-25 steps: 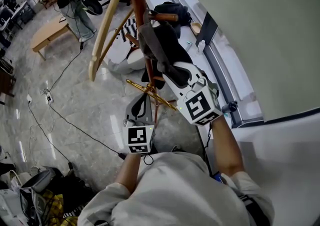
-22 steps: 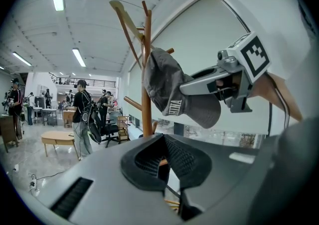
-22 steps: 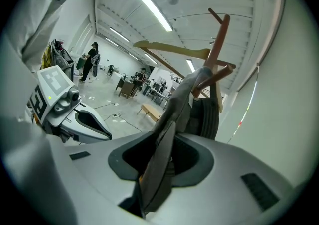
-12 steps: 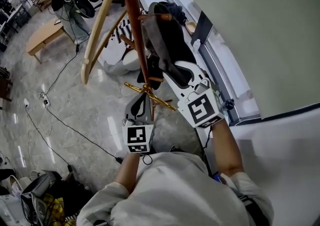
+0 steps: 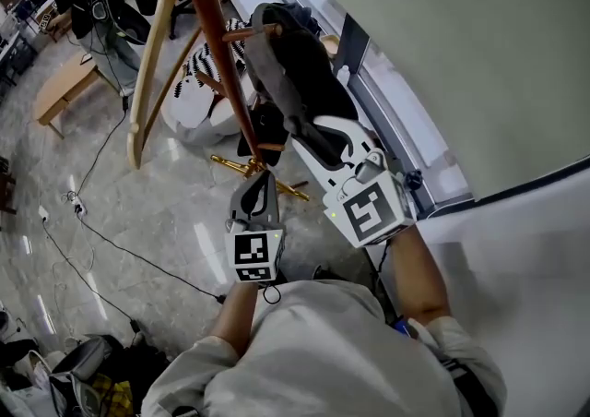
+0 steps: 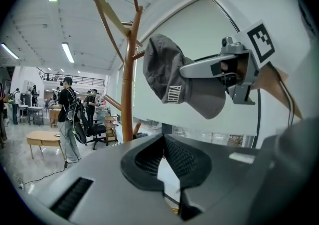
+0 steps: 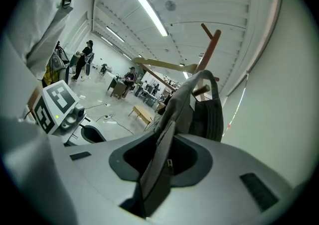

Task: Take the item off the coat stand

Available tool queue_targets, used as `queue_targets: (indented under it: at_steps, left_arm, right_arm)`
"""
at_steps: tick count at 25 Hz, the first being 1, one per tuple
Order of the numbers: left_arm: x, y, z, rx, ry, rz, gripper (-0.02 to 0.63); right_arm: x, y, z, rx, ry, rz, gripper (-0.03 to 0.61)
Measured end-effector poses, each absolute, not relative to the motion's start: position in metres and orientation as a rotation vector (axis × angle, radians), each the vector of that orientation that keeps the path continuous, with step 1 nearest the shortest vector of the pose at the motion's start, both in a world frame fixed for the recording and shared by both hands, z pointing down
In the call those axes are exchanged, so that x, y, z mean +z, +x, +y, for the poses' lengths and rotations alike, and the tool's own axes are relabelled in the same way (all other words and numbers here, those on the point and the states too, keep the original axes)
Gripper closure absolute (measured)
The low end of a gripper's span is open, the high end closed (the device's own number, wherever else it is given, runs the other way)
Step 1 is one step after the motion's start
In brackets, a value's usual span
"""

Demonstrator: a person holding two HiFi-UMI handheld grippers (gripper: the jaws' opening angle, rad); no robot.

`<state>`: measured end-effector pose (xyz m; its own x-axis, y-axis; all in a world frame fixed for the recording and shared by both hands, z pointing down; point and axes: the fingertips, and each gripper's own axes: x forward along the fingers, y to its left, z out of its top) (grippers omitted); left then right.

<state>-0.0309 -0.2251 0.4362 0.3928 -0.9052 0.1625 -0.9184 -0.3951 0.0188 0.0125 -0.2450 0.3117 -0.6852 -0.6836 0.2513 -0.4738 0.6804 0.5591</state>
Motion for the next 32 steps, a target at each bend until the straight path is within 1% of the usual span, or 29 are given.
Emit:
queue_targets:
  at_steps: [9, 17, 27, 32]
  left_arm:
    - [0.435, -0.007, -0.234, 0.196, 2.608, -1.558, 0.603]
    - [0.442, 0.016, -0.247, 0.226, 2.674, -1.403, 0.603]
    - [0.443, 0.039, -0.263, 0.231, 2.806, -1.193, 0.603]
    - [0.449, 0.047, -0.267, 0.247, 2.878, -1.043, 0.603]
  right_arm:
    - [0.304, 0.04, -0.239, -0.613, 1.019, -2.409, 0.497]
    - [0.311, 0.086, -0.237, -0.524, 1.234, -2.374, 0.5]
    - [0.329, 0.121, -0.234, -0.368, 1.68, -2.391, 0.51]
    - [0.356, 0.134, -0.228, -0.227, 1.926, -2.332, 0.515]
